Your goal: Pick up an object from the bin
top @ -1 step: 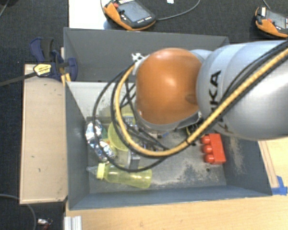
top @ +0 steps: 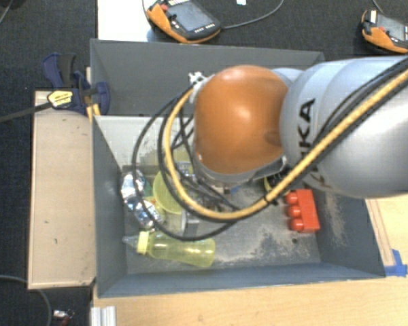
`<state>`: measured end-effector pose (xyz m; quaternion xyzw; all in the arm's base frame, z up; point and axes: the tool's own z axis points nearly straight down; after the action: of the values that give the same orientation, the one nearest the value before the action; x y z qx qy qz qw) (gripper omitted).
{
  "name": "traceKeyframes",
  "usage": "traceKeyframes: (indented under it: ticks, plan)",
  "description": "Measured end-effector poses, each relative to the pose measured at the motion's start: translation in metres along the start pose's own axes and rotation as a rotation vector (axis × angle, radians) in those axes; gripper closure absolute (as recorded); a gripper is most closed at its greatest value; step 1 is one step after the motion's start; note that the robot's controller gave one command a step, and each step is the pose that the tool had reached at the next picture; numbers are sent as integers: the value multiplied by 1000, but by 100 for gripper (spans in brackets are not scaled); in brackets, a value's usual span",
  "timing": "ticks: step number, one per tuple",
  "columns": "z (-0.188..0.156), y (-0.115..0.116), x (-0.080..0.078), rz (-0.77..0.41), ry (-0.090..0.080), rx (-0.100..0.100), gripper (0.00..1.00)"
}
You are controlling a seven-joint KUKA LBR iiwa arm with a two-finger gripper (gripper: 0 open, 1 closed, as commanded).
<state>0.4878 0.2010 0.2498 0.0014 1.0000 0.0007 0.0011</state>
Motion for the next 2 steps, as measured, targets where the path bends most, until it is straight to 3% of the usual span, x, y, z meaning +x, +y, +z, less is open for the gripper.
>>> traceKeyframes:
  ticks: [1, 2]
  plan:
    - [140, -4, 7, -19, -4, -2, 0]
    - [180, 6, 11, 44, -10, -6, 0]
